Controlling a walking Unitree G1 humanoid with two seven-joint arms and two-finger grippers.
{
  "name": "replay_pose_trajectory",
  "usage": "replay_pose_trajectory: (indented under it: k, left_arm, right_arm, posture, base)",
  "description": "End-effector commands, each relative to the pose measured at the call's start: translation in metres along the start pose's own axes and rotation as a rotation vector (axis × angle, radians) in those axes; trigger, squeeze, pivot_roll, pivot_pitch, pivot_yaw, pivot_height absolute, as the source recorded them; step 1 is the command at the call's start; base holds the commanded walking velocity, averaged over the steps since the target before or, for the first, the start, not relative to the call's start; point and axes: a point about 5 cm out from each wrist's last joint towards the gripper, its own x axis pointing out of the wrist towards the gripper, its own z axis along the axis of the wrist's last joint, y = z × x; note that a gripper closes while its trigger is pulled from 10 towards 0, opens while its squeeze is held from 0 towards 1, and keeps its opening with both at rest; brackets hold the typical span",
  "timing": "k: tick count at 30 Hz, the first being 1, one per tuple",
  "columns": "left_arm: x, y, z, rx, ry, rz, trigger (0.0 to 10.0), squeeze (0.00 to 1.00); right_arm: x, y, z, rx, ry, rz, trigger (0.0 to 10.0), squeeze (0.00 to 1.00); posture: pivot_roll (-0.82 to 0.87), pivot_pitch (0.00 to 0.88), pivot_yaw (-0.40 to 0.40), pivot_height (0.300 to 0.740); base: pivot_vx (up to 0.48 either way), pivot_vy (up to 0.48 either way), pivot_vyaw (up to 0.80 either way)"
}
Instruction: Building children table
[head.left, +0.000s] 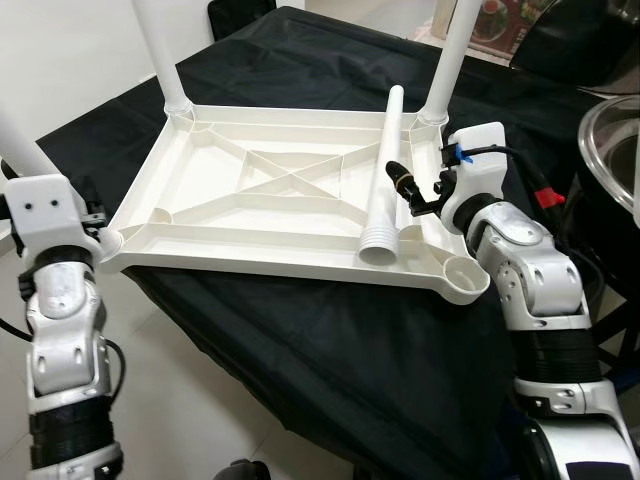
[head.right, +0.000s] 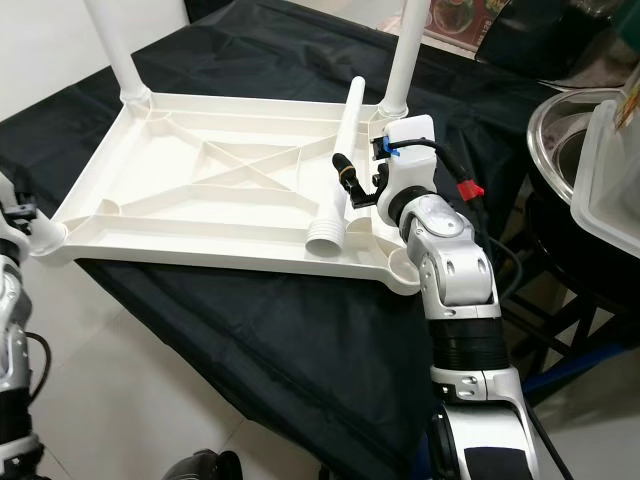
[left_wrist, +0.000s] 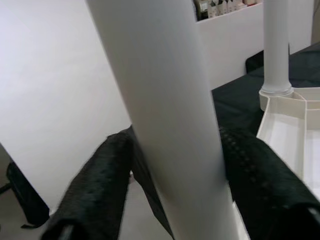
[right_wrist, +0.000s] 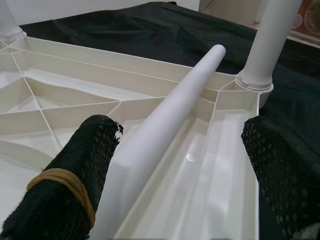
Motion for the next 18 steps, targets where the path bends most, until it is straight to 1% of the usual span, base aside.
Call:
replay_pose_trajectory:
  k: [1, 2, 4, 5, 6, 7, 9, 10, 11, 12, 14, 15, 16, 17, 18]
  left_arm:
    - [0.008, 0.016, -0.003, 0.002, 0.008, 0.071, 0.0, 0.00]
    - [0.013, 0.021, -0.001, -0.003, 0.000, 0.090, 0.0, 0.00]
    - [0.013, 0.021, -0.001, -0.003, 0.000, 0.090, 0.0, 0.00]
    - [0.017, 0.024, 0.000, -0.006, -0.006, 0.102, 0.0, 0.00]
    - [0.017, 0.024, 0.000, -0.006, -0.006, 0.102, 0.0, 0.00]
    - [0.022, 0.028, 0.002, -0.011, -0.013, 0.107, 0.0, 0.00]
    - [0.036, 0.031, 0.007, -0.019, -0.039, 0.071, 0.0, 0.00]
    - [0.036, 0.031, 0.007, -0.019, -0.039, 0.071, 0.0, 0.00]
    - [0.042, 0.032, 0.009, -0.018, -0.053, 0.053, 0.0, 0.00]
    - [0.042, 0.032, 0.009, -0.018, -0.053, 0.053, 0.0, 0.00]
    - [0.058, 0.038, 0.019, -0.008, -0.089, 0.030, 0.0, 0.00]
    - [0.058, 0.038, 0.019, -0.008, -0.089, 0.030, 0.0, 0.00]
    - [0.066, 0.043, 0.025, 0.007, -0.105, 0.035, 2.2, 0.00]
    - [0.074, 0.048, 0.031, 0.019, -0.116, 0.033, 5.6, 0.00]
    - [0.074, 0.048, 0.031, 0.019, -0.116, 0.033, 5.6, 0.00]
  right_arm:
    - [-0.003, -0.003, -0.004, -0.001, 0.018, -0.010, 10.0, 0.00]
    - [-0.004, -0.005, -0.004, -0.004, 0.019, -0.014, 10.0, 0.00]
    - [-0.004, -0.005, -0.004, -0.004, 0.019, -0.014, 10.0, 0.00]
    - [-0.005, -0.006, -0.004, -0.005, 0.020, -0.017, 10.0, 0.00]
    - [-0.005, -0.006, -0.004, -0.005, 0.020, -0.017, 10.0, 0.00]
    - [-0.005, -0.007, -0.004, -0.006, 0.022, -0.020, 10.0, 0.00]
    - [-0.006, -0.007, -0.004, -0.006, 0.024, -0.022, 10.0, 0.00]
    - [-0.006, -0.007, -0.004, -0.006, 0.024, -0.022, 10.0, 0.00]
    - [-0.006, -0.007, -0.004, -0.007, 0.025, -0.022, 10.0, 0.00]
    - [-0.006, -0.007, -0.004, -0.007, 0.025, -0.022, 10.0, 0.00]
    - [-0.007, -0.005, -0.004, -0.005, 0.028, -0.016, 10.0, 0.00]
    - [-0.007, -0.005, -0.004, -0.005, 0.028, -0.016, 10.0, 0.00]
    - [-0.007, -0.004, -0.005, -0.005, 0.031, -0.012, 10.0, 0.00]
    - [-0.008, -0.003, -0.005, -0.003, 0.033, -0.008, 10.0, 0.00]
    - [-0.008, -0.003, -0.005, -0.003, 0.033, -0.008, 10.0, 0.00]
  posture:
    - [-0.04, 0.186, -0.033, 0.740]
    - [-0.04, 0.186, -0.032, 0.740]
    - [-0.04, 0.186, -0.032, 0.740]
    - [-0.04, 0.186, -0.032, 0.740]
    - [-0.04, 0.186, -0.032, 0.740]
    - [-0.05, 0.186, -0.033, 0.740]
    - [-0.05, 0.189, -0.037, 0.740]
    - [-0.05, 0.189, -0.037, 0.740]
    - [-0.05, 0.189, -0.037, 0.740]
    - [-0.05, 0.189, -0.037, 0.740]
    - [-0.05, 0.195, -0.040, 0.740]
    - [-0.05, 0.195, -0.040, 0.740]
    - [-0.06, 0.195, -0.040, 0.740]
    - [-0.06, 0.198, -0.038, 0.740]
    - [-0.06, 0.198, -0.038, 0.740]
  base:
    - [0.000, 0.000, 0.00]
    - [0.000, 0.000, 0.00]
    - [0.000, 0.000, 0.00]
    - [0.000, 0.000, 0.00]
    - [0.000, 0.000, 0.00]
    - [0.000, 0.000, 0.00]
    - [0.000, 0.000, 0.00]
    - [0.000, 0.000, 0.00]
    - [0.000, 0.000, 0.00]
    - [0.000, 0.000, 0.00]
    - [0.000, 0.000, 0.00]
    - [0.000, 0.000, 0.00]
    - [0.000, 0.000, 0.00]
    - [0.000, 0.000, 0.00]
    - [0.000, 0.000, 0.00]
